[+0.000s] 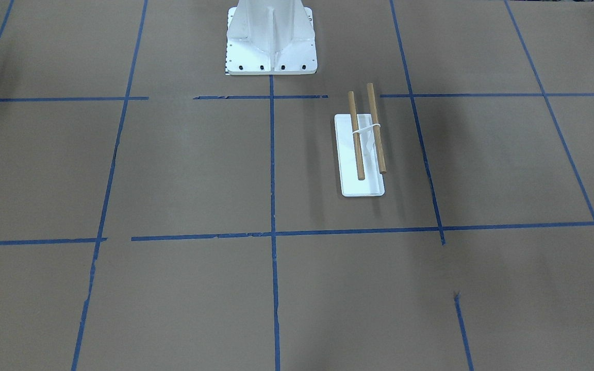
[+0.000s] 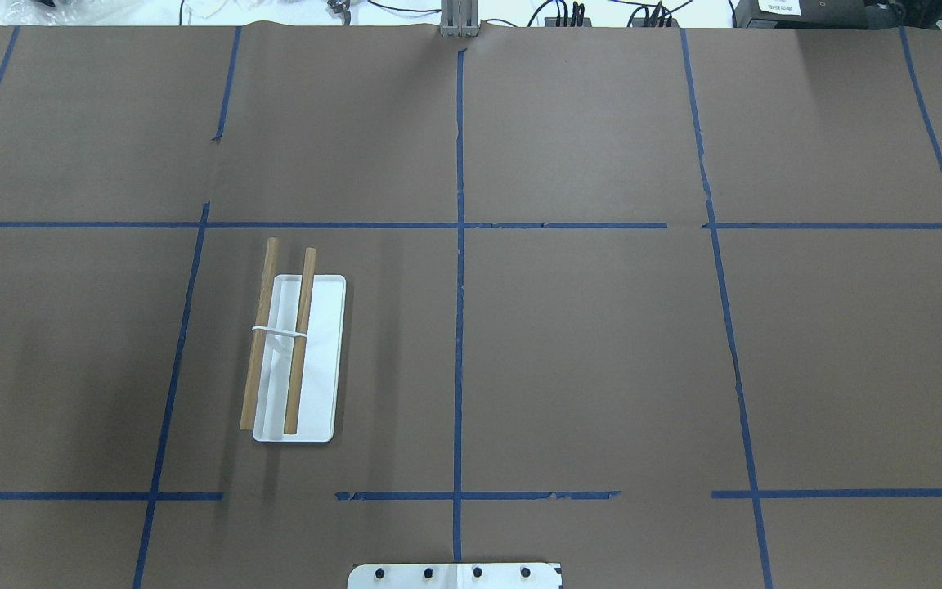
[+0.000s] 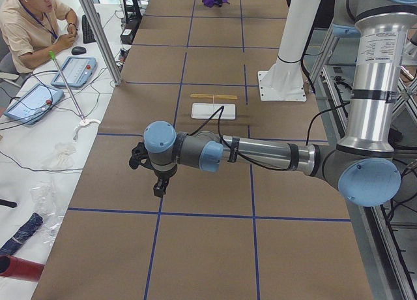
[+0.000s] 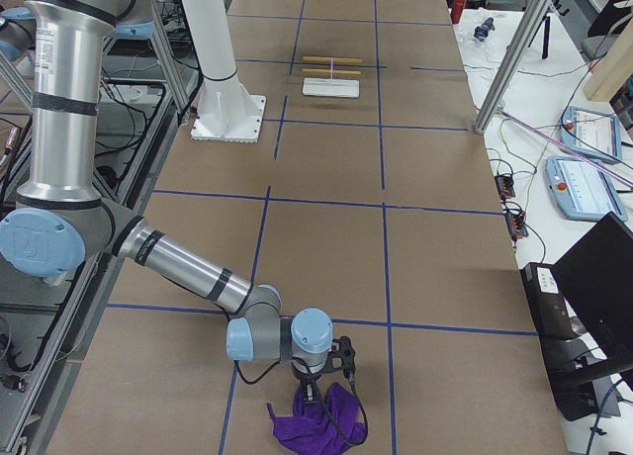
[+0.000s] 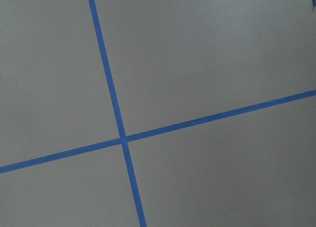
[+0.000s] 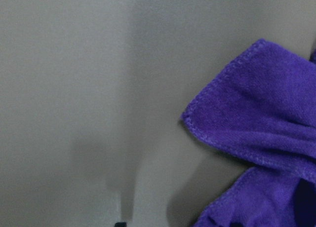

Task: Hang towel on rack

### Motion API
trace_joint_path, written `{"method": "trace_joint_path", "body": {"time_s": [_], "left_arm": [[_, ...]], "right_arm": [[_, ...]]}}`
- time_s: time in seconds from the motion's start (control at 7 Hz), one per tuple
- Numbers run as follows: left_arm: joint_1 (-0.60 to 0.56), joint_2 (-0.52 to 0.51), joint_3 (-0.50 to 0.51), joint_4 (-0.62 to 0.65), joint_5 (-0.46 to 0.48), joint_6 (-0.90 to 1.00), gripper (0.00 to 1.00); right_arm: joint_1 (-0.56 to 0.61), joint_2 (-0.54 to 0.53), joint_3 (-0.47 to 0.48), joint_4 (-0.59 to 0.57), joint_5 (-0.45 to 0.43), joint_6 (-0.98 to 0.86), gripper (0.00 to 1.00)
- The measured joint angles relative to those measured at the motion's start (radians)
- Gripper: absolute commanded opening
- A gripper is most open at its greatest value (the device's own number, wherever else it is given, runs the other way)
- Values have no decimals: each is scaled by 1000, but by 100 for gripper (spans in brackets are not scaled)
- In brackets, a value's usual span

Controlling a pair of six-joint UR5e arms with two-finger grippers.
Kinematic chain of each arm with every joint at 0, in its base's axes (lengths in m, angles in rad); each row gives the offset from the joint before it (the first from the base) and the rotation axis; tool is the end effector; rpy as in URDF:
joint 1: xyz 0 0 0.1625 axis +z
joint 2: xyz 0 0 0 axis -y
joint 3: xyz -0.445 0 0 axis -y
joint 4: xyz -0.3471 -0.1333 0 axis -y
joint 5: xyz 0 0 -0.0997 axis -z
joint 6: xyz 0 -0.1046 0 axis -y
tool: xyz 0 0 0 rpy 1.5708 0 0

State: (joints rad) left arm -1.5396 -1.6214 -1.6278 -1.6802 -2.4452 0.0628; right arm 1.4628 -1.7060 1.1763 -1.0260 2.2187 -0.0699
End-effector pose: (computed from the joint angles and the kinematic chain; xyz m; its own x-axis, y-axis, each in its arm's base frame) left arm -0.0381 -0.4808 0.6137 0.6328 0.2460 -0.7342 -0.0703 0.9625 0.2619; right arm 0.0331 -0.3461 0.8607 0.7823 -0.1642 0.6009 0.1628 0.9850 0.0572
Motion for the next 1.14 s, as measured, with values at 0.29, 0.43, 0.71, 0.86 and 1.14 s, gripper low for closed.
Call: {"method": "trace_joint_path", "body": {"time_s": [0.29,0.43,0.71,0.86,1.14], "left_arm": [[1,0,-2,-1,0,-1,100],[0,0,-5,-1,-1,-2,100],[0,0,-7,-1,-1,-3,100],[0,0,-6,-1,-1,-3,100],[0,0,-7,-1,-2,-3,100]], "right_arm": [[0,2,-25,5,1,1,0],[1,1,-25,6,2,2,0],[2,0,-14,7,5,-3,0],[4,0,-5,8,12,-6,0],[42,-3,47,0,63,-8,0]]}}
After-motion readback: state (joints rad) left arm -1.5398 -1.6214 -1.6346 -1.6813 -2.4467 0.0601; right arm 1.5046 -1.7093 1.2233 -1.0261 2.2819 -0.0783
